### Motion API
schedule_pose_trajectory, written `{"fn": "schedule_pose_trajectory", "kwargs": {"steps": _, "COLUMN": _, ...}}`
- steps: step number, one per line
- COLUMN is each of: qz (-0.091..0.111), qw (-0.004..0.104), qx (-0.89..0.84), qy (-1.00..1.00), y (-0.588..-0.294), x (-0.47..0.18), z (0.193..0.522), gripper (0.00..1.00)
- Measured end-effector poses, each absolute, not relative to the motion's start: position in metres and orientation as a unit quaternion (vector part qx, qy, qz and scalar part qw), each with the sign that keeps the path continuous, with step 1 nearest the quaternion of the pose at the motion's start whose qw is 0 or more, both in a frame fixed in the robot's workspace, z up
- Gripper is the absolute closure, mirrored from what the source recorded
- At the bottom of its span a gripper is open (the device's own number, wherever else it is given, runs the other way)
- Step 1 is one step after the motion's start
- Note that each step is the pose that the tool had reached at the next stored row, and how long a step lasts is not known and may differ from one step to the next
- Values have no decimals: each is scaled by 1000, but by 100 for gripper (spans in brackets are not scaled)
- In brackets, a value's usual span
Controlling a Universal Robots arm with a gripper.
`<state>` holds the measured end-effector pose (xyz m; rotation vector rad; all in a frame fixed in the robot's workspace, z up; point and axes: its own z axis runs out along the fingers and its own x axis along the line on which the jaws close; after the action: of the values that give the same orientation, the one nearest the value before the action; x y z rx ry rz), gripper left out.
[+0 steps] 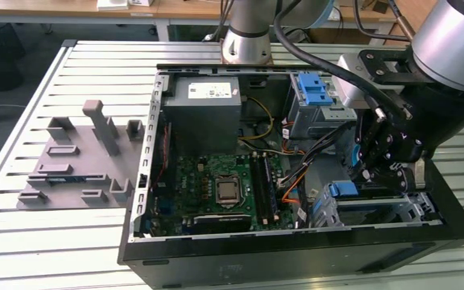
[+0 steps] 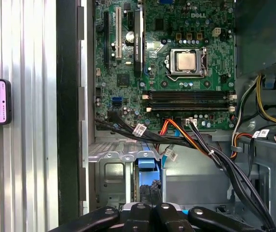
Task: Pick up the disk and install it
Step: 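Insert the first disk wire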
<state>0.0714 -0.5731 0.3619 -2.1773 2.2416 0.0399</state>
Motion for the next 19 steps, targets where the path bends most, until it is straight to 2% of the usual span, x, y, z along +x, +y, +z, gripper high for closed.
{"fn": "schedule_pose_trajectory", "kwargs": {"steps": 19, "qz": 13, "qw": 8, "qx": -697, "qy": 717, "y": -570, "x": 128, "z": 361, "gripper": 89}}
